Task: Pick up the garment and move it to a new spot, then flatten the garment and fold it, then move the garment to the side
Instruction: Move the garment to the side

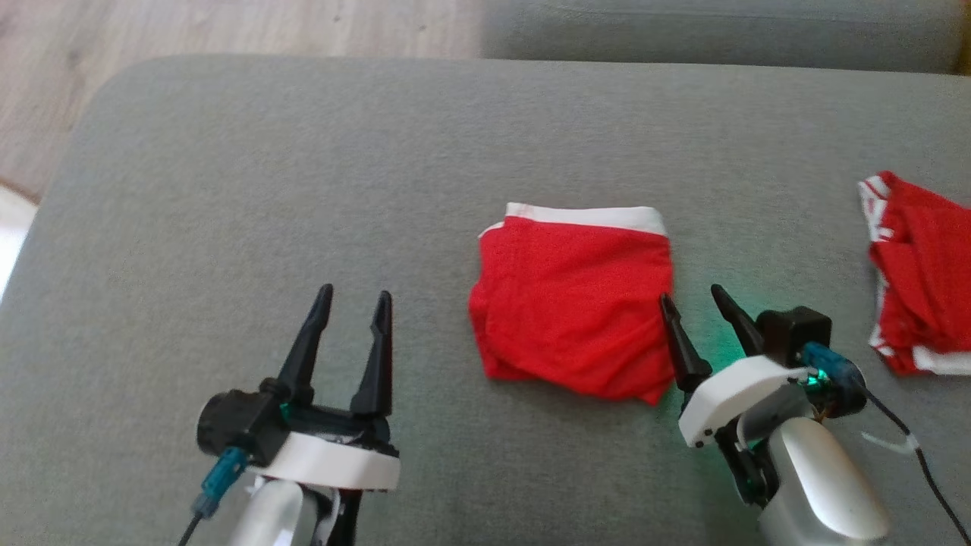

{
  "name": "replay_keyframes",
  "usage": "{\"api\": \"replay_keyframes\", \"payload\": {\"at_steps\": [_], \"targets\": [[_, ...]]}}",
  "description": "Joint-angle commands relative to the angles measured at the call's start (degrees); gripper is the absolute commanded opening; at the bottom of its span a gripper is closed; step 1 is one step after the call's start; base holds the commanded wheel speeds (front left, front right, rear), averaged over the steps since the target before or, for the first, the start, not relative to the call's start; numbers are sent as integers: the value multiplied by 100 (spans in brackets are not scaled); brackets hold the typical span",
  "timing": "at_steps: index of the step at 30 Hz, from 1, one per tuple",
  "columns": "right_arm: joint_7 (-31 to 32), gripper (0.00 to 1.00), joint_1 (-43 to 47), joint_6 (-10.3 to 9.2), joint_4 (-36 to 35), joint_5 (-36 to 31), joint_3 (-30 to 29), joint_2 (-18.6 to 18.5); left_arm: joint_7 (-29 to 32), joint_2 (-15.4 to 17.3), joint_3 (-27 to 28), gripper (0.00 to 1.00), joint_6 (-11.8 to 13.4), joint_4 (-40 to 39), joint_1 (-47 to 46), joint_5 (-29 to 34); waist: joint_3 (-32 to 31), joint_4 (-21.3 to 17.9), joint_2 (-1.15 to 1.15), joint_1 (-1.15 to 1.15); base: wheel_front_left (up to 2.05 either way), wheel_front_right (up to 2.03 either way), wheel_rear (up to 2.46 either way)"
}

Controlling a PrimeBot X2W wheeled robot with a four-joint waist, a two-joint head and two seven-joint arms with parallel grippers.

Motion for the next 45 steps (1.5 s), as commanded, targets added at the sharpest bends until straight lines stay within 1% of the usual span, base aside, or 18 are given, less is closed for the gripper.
{"api": "replay_keyframes", "payload": {"at_steps": [1, 6, 12, 13, 14, 15, 21, 24, 30, 32, 34, 37, 40, 45], "targets": [[100, 100, -260, -4, -31, 65, 156, -10, -45, 21, 90, 100, -21, -152, -249, -55, 128, 217, 0, -1, 0, 0, 0], [340, 100, -430, -4, 386, 482, 190, -9, -45, 21, -51, 100, -26, -165, -289, -168, 182, 527, 0, -1, 0, 0, 0], [536, 100, -557, -4, 888, 630, 371, -9, -45, 21, -34, 100, -30, -156, -267, -171, 168, 757, 0, -1, 0, 0, 0], [543, 92, -573, -4, 940, 655, 412, -9, -45, 21, -26, 100, -30, -153, -260, -166, 161, 773, 0, -1, 0, 0, 0], [514, 4, -615, -4, 1026, 657, 456, -9, -45, 21, -7, 100, -31, -155, -249, -158, 149, 788, 0, -1, 0, 0, 0], [477, 0, -642, -4, 1056, 632, 477, -9, -45, 21, 6, 100, -31, -158, -245, -154, 143, 785, 0, -1, 0, 0, 0], [178, 0, -807, -4, 1114, 375, 434, -9, -45, 21, 53, 100, -32, -202, -248, -128, 103, 668, 0, -1, 0, 0, 0], [33, 0, -889, -4, 1109, 90, 437, -9, -45, 21, 49, 100, -32, -245, -260, -133, 54, 537, 0, -1, 0, 0, 0], [39, 0, -1085, -4, 942, -725, 548, -20, -45, 21, -31, 100, -33, -334, -286, -107, -29, 106, 0, -1, 0, 0, 0], [98, 0, -1168, -4, 846, -917, 643, -113, -45, 21, -74, 100, -33, -354, -317, -90, -59, -78, 0, -1, 0, 0, 0], [188, 0, -1259, -4, 729, -1008, 805, -319, -45, 21, -151, 100, -33, -365, -370, -79, -75, -251, 0, -1, 0, 0, 0], [347, 0, -1426, -4, 512, -936, 1116, -773, -45, 21, -293, 100, -31, -397, -517, -215, -46, -503, 0, -1, 0, 0, 0], [497, 0, -1614, -4, 294, -727, 1509, -1368, -45, 21, -508, 100, -12, -407, -782, -259, 48, -757, 0, -1, 0, 0, 0], [705, 0, -1931, -4, -40, -196, 2094, -2388, -45, 21, -815, 100, 48, -441, -1243, -291, 344, -1134, 0, -1, 0, 0, 0]]}}
